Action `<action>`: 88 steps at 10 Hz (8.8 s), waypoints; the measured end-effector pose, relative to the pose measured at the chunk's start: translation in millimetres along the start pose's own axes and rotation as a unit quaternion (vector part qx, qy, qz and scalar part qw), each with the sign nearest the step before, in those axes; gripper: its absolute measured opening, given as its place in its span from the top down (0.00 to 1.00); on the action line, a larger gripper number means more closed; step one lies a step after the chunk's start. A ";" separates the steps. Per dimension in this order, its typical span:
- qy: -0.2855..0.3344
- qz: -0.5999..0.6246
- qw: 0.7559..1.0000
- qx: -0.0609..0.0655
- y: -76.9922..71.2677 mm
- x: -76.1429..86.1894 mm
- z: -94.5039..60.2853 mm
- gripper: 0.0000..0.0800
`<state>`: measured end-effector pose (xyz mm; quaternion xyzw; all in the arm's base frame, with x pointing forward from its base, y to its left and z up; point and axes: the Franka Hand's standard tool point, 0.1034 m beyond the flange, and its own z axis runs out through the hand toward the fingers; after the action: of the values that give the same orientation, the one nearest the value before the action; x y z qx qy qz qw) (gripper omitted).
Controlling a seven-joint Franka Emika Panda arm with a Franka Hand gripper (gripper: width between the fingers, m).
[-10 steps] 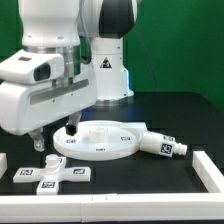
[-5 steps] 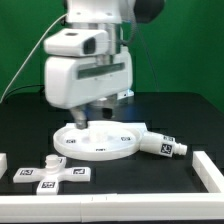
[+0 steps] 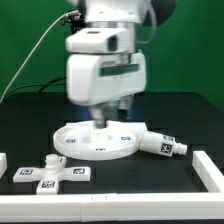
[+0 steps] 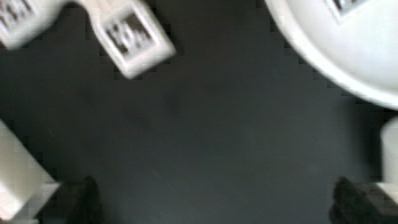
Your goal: Assemble round table
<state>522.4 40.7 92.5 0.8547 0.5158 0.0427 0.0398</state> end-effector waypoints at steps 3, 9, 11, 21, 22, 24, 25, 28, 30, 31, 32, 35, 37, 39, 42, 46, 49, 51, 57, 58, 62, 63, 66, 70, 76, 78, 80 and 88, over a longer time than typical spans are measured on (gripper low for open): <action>0.033 0.010 0.999 -0.019 -35.8 41.8 2.1 0.19; 0.015 0.030 0.999 0.013 -76.9 45.9 28.4 0.19; 0.058 0.016 0.998 -0.010 -84.1 41.0 50.6 0.19; 0.040 -0.051 0.998 -0.002 -84.1 23.9 64.0 0.51; 0.041 -0.051 0.998 -0.002 -84.1 24.0 63.9 0.51; 0.041 -0.051 0.998 -0.002 -83.8 24.5 63.7 0.59; 0.042 -0.045 0.998 -0.002 -86.0 26.7 63.2 0.59; 0.045 -0.011 0.999 0.007 -118.7 50.1 56.2 0.59; 0.046 -0.013 0.999 0.011 -131.8 54.8 58.0 0.59; 0.047 -0.011 0.999 0.010 -129.7 52.5 59.5 0.59; 0.050 -0.012 0.999 0.008 -127.3 51.7 60.1 0.59; 0.050 -0.014 0.999 0.006 -120.0 45.7 61.3 0.60; 0.050 -0.016 0.999 0.006 -121.1 46.7 61.2 0.33; 0.038 -0.015 0.999 0.009 -116.0 43.3 50.5 0.21; 0.008 -0.035 0.999 0.006 -83.9 13.1 8.7 0.19; 0.006 -0.038 0.999 -0.002 -71.0 -12.0 -4.1 0.19; 0.004 -0.036 0.999 0.000 -70.3 -18.9 -2.7 0.19; 0.003 0.016 1.000 0.008 -69.2 -82.7 6.1 0.19; -0.010 0.034 0.999 0.032 -67.8 -143.4 37.6 0.19; -0.018 0.038 0.998 0.051 -75.0 -144.2 49.5 0.19; -0.004 0.041 0.999 0.030 -90.1 -127.4 44.6 0.19; -0.013 0.034 0.998 0.046 -100.9 -133.4 45.4 0.19; -0.014 0.035 0.998 0.045 -96.4 -128.2 37.1 0.19; -0.015 0.036 0.998 0.046 -80.6 -142.2 50.4 0.19; -0.011 0.044 0.998 0.046 -73.4 -145.7 73.6 0.19; -0.012 0.044 0.998 0.046 -73.9 -145.7 73.9 0.36; -0.012 0.044 0.998 0.046 -73.9 -145.7 73.9 0.50; -0.043 0.089 0.993 0.071 -29.8 -111.8 31.0 0.50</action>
Offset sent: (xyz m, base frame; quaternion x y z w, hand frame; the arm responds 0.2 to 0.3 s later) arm 0.0000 0.0000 0.0000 0.0000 0.0000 0.0000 1.0000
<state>447.9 -45.3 54.7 0.8989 0.4374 -0.0273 -0.0030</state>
